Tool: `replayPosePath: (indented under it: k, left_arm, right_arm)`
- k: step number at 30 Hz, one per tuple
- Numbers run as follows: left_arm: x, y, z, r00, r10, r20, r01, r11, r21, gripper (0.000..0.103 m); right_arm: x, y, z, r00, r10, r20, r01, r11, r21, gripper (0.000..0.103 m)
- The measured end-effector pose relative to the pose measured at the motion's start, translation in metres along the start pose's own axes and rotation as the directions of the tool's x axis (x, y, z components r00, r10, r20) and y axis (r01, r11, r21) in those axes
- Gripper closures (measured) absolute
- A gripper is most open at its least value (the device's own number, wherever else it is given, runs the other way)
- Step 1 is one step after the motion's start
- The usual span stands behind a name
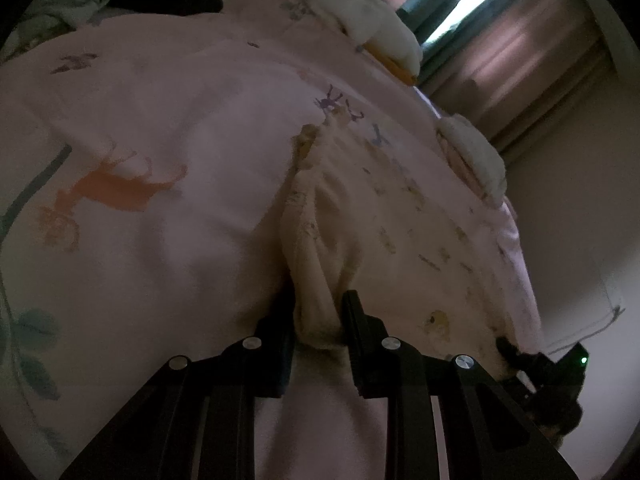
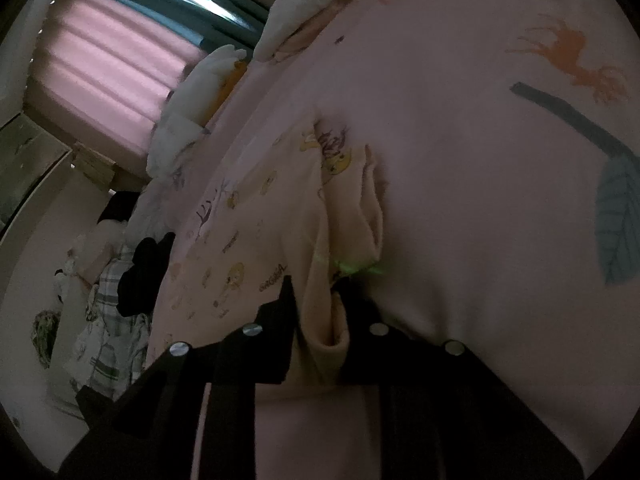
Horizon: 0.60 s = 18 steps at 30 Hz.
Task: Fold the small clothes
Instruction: 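Grasp the garment edge with the right gripper and lift it toward the left gripper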
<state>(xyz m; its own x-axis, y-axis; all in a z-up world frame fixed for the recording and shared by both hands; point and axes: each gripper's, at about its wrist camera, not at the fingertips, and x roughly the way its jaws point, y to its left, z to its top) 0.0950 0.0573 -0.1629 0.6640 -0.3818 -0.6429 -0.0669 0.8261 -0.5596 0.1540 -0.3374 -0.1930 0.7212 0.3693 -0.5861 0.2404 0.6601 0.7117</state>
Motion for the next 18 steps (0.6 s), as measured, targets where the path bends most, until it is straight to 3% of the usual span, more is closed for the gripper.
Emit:
replayPosePath:
  k: [4,8,10,15,18]
  left_arm:
    - [-0.003,0.008,0.002,1.000,0.008,0.010,-0.007,1.000,-0.020,0.077]
    - [-0.002,0.016,0.007,1.000,0.005,0.014,-0.004,0.999,-0.039,0.077]
    - [-0.001,0.018,0.007,1.000,-0.008,0.013,0.009,0.997,-0.071,0.077]
    - [-0.004,0.016,0.008,1.000,0.019,0.016,-0.018,0.999,-0.050,0.077]
    - [-0.006,0.019,0.009,0.999,0.029,0.029,-0.027,0.999,-0.045,0.077]
  right_arm:
    - [-0.003,0.011,0.006,1.000,0.001,-0.022,-0.001,1.000,0.027,0.086]
    - [-0.008,0.036,0.009,0.985,0.170,-0.017,-0.170,0.985,0.033,0.086]
    - [-0.004,0.057,0.009,0.979,0.201,-0.031,-0.201,0.980,0.013,0.086]
    - [0.034,0.126,-0.003,0.958,0.248,-0.144,-0.263,0.960,-0.098,0.086]
    - [0.064,0.167,-0.028,0.926,0.275,-0.258,-0.321,0.934,-0.158,0.086]
